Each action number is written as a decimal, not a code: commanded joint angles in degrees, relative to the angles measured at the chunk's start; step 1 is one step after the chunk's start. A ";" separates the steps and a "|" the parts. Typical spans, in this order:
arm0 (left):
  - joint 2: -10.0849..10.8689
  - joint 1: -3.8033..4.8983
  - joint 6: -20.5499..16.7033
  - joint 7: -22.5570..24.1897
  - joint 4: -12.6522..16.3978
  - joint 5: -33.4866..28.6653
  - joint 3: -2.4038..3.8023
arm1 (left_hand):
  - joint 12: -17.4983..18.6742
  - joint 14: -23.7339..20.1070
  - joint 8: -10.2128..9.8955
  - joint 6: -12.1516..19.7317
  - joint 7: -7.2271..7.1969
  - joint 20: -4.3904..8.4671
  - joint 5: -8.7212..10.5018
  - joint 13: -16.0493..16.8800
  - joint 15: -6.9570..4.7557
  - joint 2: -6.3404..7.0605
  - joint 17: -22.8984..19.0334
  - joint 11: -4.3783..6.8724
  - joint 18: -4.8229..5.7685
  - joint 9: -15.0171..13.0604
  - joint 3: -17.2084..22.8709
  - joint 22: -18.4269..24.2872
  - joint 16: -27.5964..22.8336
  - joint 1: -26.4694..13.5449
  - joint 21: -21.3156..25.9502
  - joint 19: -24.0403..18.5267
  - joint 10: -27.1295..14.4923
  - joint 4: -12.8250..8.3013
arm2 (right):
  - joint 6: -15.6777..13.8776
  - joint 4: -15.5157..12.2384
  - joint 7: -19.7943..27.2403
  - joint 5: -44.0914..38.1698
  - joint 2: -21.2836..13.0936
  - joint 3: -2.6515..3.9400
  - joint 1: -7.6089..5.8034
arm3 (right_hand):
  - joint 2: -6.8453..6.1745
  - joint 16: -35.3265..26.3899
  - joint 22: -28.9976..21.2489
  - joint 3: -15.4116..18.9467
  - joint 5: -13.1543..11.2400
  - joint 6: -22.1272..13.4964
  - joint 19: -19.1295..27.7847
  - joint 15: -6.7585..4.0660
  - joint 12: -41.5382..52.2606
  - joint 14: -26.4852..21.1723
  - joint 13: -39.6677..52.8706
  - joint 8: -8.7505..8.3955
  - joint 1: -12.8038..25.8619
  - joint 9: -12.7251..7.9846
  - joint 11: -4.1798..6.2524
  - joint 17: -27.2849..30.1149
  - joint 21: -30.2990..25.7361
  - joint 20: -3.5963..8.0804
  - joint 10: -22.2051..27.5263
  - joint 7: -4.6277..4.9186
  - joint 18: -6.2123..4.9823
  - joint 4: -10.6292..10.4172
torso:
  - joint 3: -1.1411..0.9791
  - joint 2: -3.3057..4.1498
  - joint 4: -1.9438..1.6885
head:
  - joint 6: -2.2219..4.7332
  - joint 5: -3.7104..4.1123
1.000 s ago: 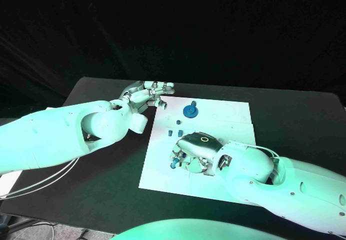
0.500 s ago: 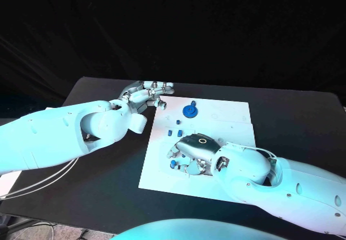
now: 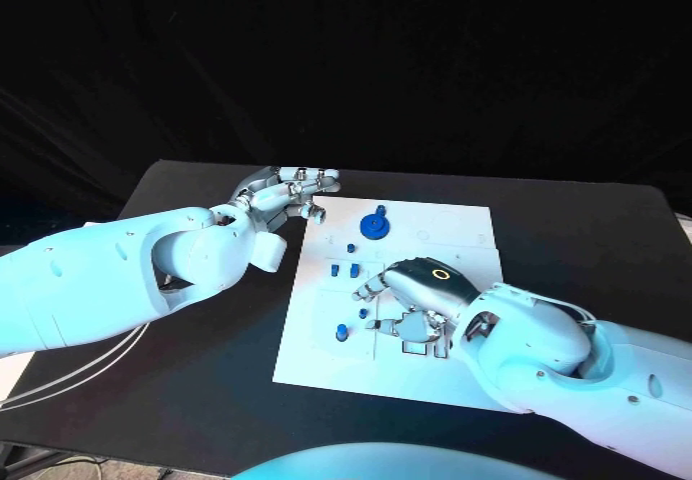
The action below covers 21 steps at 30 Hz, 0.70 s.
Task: Assemble the parts on the task board
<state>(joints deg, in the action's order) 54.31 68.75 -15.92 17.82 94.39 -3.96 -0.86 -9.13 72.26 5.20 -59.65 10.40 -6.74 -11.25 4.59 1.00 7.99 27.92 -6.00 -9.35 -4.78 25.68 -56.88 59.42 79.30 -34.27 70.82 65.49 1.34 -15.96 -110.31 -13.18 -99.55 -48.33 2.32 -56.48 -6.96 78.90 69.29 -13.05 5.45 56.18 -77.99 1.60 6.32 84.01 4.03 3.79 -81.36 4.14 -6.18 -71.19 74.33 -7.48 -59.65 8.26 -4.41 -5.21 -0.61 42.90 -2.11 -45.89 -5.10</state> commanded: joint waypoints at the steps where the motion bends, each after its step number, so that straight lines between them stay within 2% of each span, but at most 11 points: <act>1: 0.04 0.02 1.01 0.19 0.11 0.20 0.03 | -0.26 -0.39 0.38 0.39 0.03 0.11 0.04 -0.04 -0.05 -0.66 -0.13 -0.05 -0.77 0.08 -0.46 0.09 -0.25 -0.09 0.21 -0.38 -0.42 -0.01 | -4.06 -2.01 -2.00 11.46 -4.44 0.31 -1.24 | 0.98 -0.03 0.68 0.42 0.83 1.75 -0.68 -0.94 2.61 2.49 0.83 0.78 0.61 0.26 0.86 -0.05 0.32 0.69 -5.69 0.98 -0.46 -0.68 | 0.07 -0.11 0.22 | 0.73 1.79; 3: 0.10 0.02 1.00 0.18 0.10 0.20 0.03 | -0.26 -0.39 0.38 0.39 0.03 0.11 0.04 -0.04 -0.05 -0.66 -0.13 -0.05 -0.77 0.08 -0.46 0.09 -0.25 -0.09 0.21 -0.38 -0.42 -0.01 | -4.38 -2.99 -3.52 14.53 -7.16 0.40 -1.73 | 1.17 0.65 2.09 0.59 1.74 2.83 -1.58 -1.58 4.87 2.80 1.85 1.18 1.21 0.41 1.75 -0.96 1.47 1.18 -10.63 0.78 -0.15 -1.41 | 0.13 -0.23 0.46 | 1.00 2.72; 5: 0.14 0.02 0.99 0.17 0.08 0.20 0.02 | -0.26 -0.39 0.38 0.39 0.03 0.11 0.04 -0.04 -0.05 -0.66 -0.13 -0.05 -0.77 0.08 -0.46 0.09 -0.25 -0.09 0.21 -0.38 -0.42 -0.01 | -4.63 -4.07 -6.04 16.96 -10.38 0.44 -2.12 | 0.48 1.91 4.40 1.74 2.80 3.63 -3.00 -2.44 7.60 3.28 3.51 1.53 2.81 0.50 2.90 -2.81 3.33 1.92 -15.68 -0.05 0.39 -2.54 | 0.16 -0.29 0.78 | 1.27 3.50; 7: 0.13 0.01 1.00 0.17 0.04 0.20 -0.02 | -0.26 -0.39 0.38 0.39 0.03 0.11 0.04 -0.04 -0.05 -0.66 -0.13 -0.05 -0.77 0.08 -0.46 0.09 -0.25 -0.09 0.21 -0.38 -0.42 -0.01 | -4.81 -4.88 -8.77 18.93 -13.24 0.27 -2.31 | -0.20 2.82 6.01 3.85 6.35 4.44 -4.01 -3.62 11.40 3.60 6.61 2.05 5.64 0.63 4.14 -4.05 4.67 3.05 -19.85 -1.27 0.79 -4.70 | 0.18 -0.32 1.16 | 1.47 4.46; 8: 0.10 0.01 1.00 0.17 0.00 0.20 -0.06 | -0.26 -0.39 0.38 0.39 0.03 0.11 0.04 -0.04 -0.05 -0.66 -0.13 -0.05 -0.77 0.08 -0.46 0.09 -0.25 -0.09 0.21 -0.38 -0.42 -0.01 | -4.82 -5.22 -10.08 19.64 -14.51 0.10 -2.32 | -0.38 2.93 6.42 4.69 7.96 4.60 -4.26 -3.91 12.96 3.62 8.19 2.22 6.28 0.66 4.45 -4.13 5.01 3.51 -20.49 -1.53 0.89 -5.36 | 0.19 -0.33 1.32 | 1.55 4.85; 10: -0.02 0.01 1.05 0.18 -0.10 0.20 -0.19 | -0.26 -0.39 0.38 0.39 0.03 0.11 0.04 -0.04 -0.05 -0.66 -0.13 -0.05 -0.77 0.08 -0.46 0.09 -0.25 -0.09 0.21 -0.38 -0.42 -0.01 | -4.85 -5.89 -12.57 20.36 -16.71 -0.28 -2.19 | -0.13 3.26 7.67 6.95 9.62 4.75 -4.96 -4.27 19.38 3.68 15.27 2.80 7.18 0.80 4.91 -4.41 6.00 4.17 -20.35 -2.09 1.17 -7.02 | 0.25 -0.39 1.72 | 1.37 5.61; 12: -0.14 0.00 1.10 0.19 -0.20 0.20 -0.32 | -0.29 -0.39 0.39 0.39 0.03 0.11 0.05 -0.04 -0.05 -0.66 -0.12 -0.05 -0.77 0.08 -0.49 0.09 -0.24 -0.10 0.21 -0.37 -0.43 -0.01 | -4.83 -6.53 -14.59 20.07 -18.31 -0.54 -1.94 | 0.72 3.90 8.74 9.28 10.98 4.62 -5.49 -4.41 34.68 3.80 32.62 3.67 7.08 1.18 5.17 -5.18 6.82 4.44 -19.14 -2.47 1.39 -8.93 | 0.25 -0.43 2.01 | 1.32 5.90; 13: -0.19 -0.01 1.12 0.19 -0.25 0.20 -0.38 | -0.29 -0.39 0.39 0.39 0.03 0.11 0.05 -0.04 -0.05 -0.66 -0.12 -0.05 -0.77 0.08 -0.50 0.09 -0.24 -0.10 0.21 -0.37 -0.43 -0.01 | -4.78 -6.81 -15.44 19.63 -18.89 -0.63 -1.82 | 0.76 4.01 8.97 10.05 10.69 4.72 -5.60 -4.42 37.92 3.81 36.21 3.93 7.81 1.31 5.06 -5.33 6.98 4.36 -19.35 -2.19 1.49 -9.73 | 0.25 -0.44 2.14 | 1.32 5.97; 16: -0.40 -0.06 1.23 0.19 -0.47 0.20 -0.52 | -0.29 -0.39 0.39 0.39 0.03 0.11 0.05 -0.04 -0.05 -0.66 -0.12 -0.05 -0.77 0.08 -0.50 0.09 -0.24 -0.10 0.21 -0.37 -0.43 -0.01 | -4.07 -7.64 -18.36 17.49 -20.37 -0.91 -1.42 | 1.74 4.59 9.73 13.35 10.95 4.34 -5.94 -4.32 48.01 3.89 48.30 5.29 7.99 2.14 5.00 -6.02 7.53 4.45 -17.90 -2.35 1.58 -10.91 | 0.25 -0.55 2.53 | 1.36 6.47; 19: -0.52 -0.09 1.30 0.21 -0.60 0.20 -0.60 | -0.29 -0.39 0.39 0.39 0.03 0.11 0.05 -0.04 -0.05 -0.66 -0.12 -0.05 -0.77 0.08 -0.50 0.09 -0.24 -0.10 0.21 -0.37 -0.43 -0.01 | -3.18 -8.09 -20.43 15.73 -20.95 -1.13 -1.10 | 2.52 4.87 10.11 15.25 10.85 4.23 -6.12 -4.71 51.26 3.93 52.62 6.22 8.67 2.85 5.06 -6.39 7.80 4.17 -17.64 -2.25 1.75 -11.34 | 0.27 -0.67 2.72 | 1.34 6.62; 21: -0.58 -0.11 1.34 0.22 -0.68 0.20 -0.63 | -0.29 -0.39 0.39 0.39 0.03 0.11 0.05 -0.04 -0.05 -0.66 -0.12 -0.05 -0.77 0.08 -0.50 0.09 -0.24 -0.10 0.21 -0.37 -0.43 -0.01 | -2.65 -8.26 -21.56 14.56 -20.93 -1.25 -0.80 | 2.68 4.97 10.23 16.13 10.59 4.09 -6.16 -4.51 52.08 3.94 53.90 6.59 8.86 3.16 5.02 -6.49 7.88 4.27 -17.51 -2.38 1.74 -11.39 | 0.27 -0.72 2.75 | 1.32 6.63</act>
<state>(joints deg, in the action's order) 53.83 68.67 -15.78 17.74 93.73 -3.96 -1.50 -9.31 72.11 5.20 -59.65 10.40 -6.74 -11.25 4.59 0.94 8.00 27.85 -5.93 -9.34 -4.78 25.52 -56.85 59.42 79.30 -34.27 70.82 65.41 1.17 -19.82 -118.34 -30.04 -82.66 -69.35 1.08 -57.43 -4.73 83.57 74.95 2.85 16.18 60.50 -83.74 -2.79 58.13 83.92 57.56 10.18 -72.29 7.22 -1.12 -74.95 81.93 -3.16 -77.56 5.97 -3.47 -16.57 -0.35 42.31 0.37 -44.54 1.42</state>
